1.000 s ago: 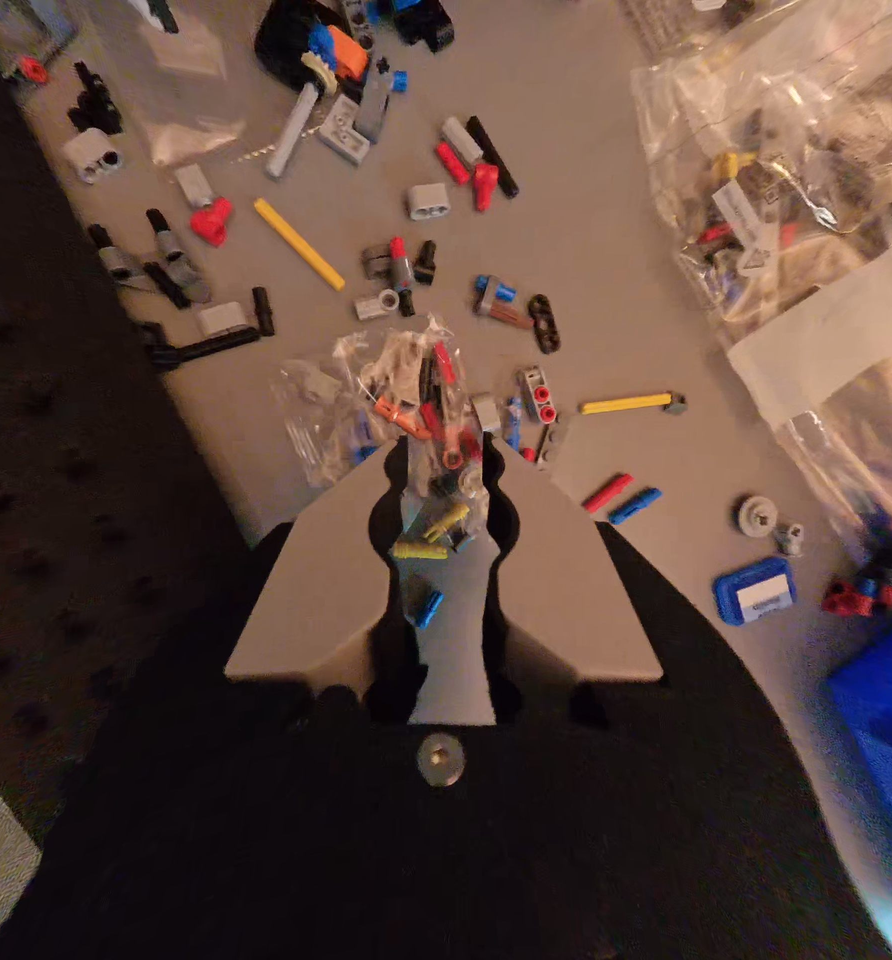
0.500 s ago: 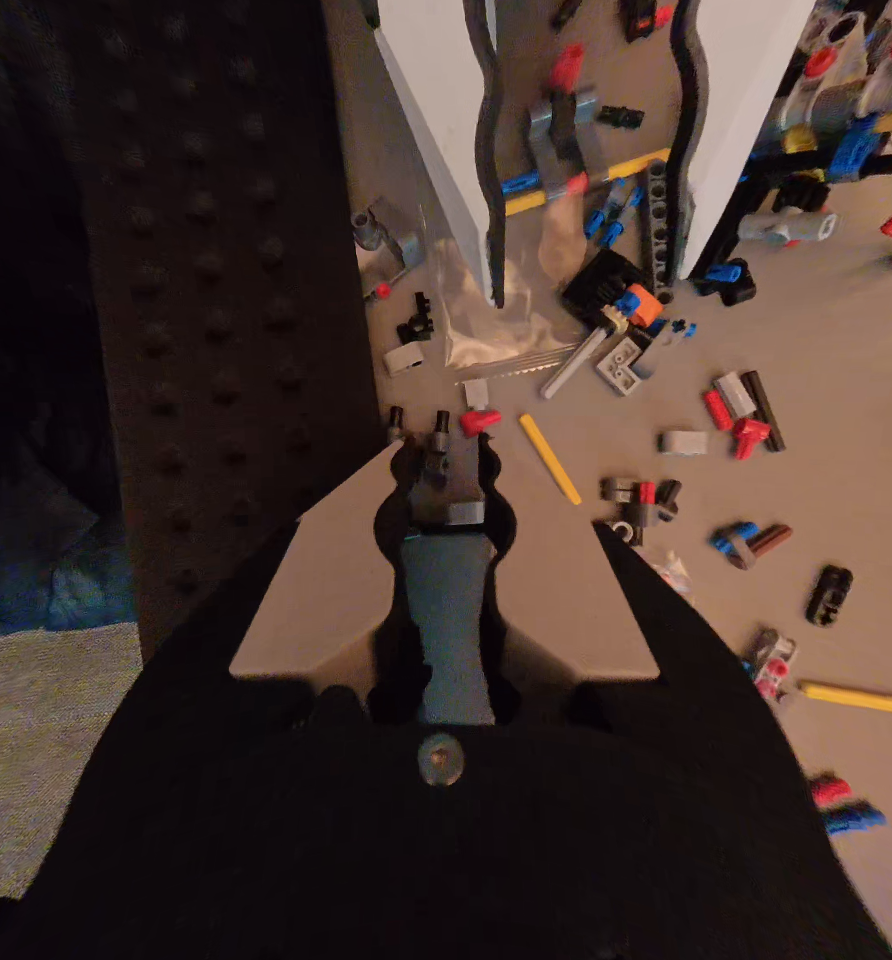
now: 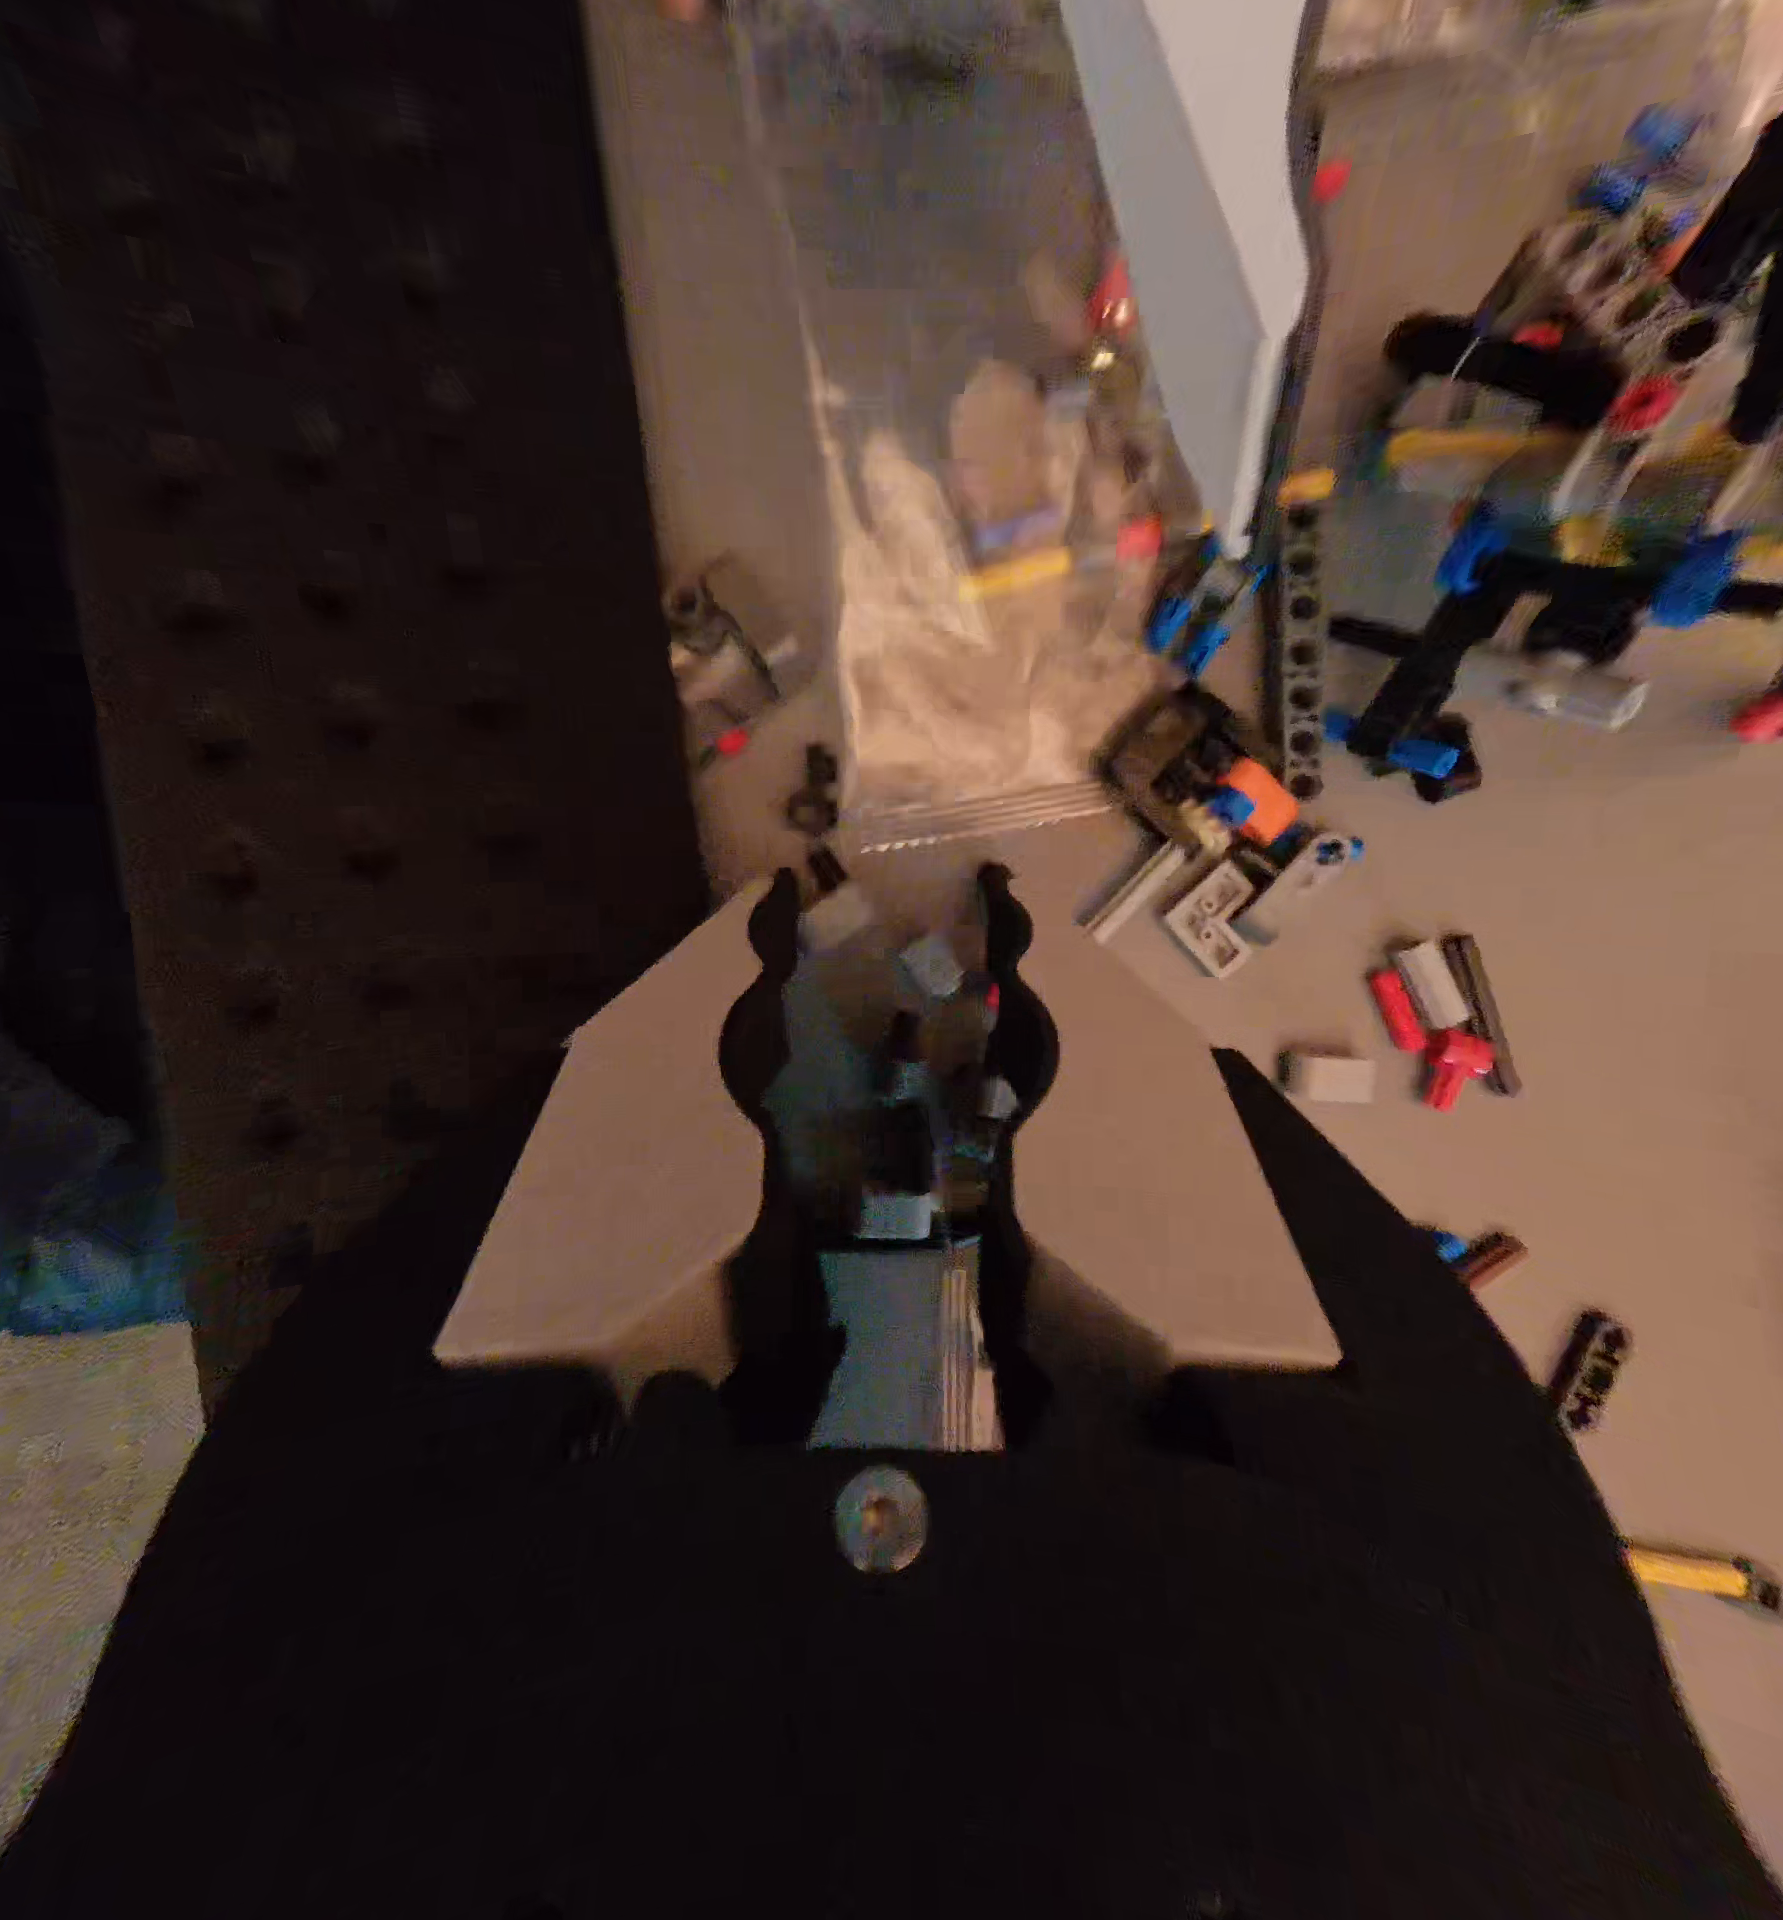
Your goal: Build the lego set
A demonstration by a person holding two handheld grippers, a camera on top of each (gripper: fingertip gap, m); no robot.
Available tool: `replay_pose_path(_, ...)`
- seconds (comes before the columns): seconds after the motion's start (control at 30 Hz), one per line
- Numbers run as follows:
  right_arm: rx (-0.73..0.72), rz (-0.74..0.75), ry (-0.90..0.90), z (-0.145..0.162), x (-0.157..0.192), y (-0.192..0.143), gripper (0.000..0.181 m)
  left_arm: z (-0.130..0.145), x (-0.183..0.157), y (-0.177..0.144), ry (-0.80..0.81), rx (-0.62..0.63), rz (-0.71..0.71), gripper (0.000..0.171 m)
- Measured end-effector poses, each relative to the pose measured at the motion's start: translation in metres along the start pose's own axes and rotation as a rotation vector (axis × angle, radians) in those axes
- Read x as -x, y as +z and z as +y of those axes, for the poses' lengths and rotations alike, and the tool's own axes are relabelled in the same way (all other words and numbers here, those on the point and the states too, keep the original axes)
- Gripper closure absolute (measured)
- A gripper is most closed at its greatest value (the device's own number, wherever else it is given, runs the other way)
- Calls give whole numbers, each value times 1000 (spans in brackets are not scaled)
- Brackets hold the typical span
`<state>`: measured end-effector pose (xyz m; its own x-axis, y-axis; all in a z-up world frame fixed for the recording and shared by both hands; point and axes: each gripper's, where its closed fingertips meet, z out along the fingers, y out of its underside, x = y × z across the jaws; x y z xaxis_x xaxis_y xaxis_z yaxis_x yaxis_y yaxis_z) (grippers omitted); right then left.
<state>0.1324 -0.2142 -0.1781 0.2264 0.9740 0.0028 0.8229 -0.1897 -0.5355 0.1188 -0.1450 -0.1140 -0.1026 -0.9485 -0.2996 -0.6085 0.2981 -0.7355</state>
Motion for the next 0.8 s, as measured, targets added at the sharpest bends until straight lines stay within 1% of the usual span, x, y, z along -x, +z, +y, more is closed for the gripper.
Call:
replay_pose_path(0.03,-7,42,18,1,-9,-3,156,0,3,-3,-6,-4,-9,127)
replay_pose_path(0.07,16,108,19,5,-20,-6,155,1,7,-7,-11,-5,-22,127)
replay_pose_path(0.1,5,120,14,2,-21,-10,155,2,12,-10,-20,-6,-42,127)
replay_pose_path(0.17,-93,54,-6,-21,-6,-14,155,4,18,-14,-41,-5,-59,127)
replay_pose_path(0.2,-126,24,-47,-32,4,-14,156,5,19,-15,-42,-2,-67,128)
replay_pose_path(0.27,-136,-19,-105,-45,18,-7,158,5,20,-15,-40,-3,-69,128)
replay_pose_path(0.33,-96,-44,-143,-47,24,7,158,4,19,-16,-36,-7,-66,128)
replay_pose_path(0.4,-47,-52,-154,-42,22,21,169,6,20,-17,-41,0,-69,128)
replay_pose_path(0.47,-59,-61,-152,-42,21,21,172,7,21,-18,-49,-6,-66,129)
replay_pose_path(0.53,-66,-52,-122,-39,15,14,174,7,20,-18,-58,-10,-57,129)
replay_pose_path(0.63,-180,-70,-28,-44,4,-4,175,5,15,-16,-54,-16,-34,129)
replay_pose_path(0.7,-260,-141,36,-46,4,-14,174,2,11,-16,-68,-36,-6,128)
replay_pose_path(0.77,-291,-170,98,-41,-3,-19,174,5,10,-14,-76,-28,4,128)
replay_pose_path(0.8,-331,-194,123,-42,-5,-23,174,5,11,-14,-75,-24,2,128)
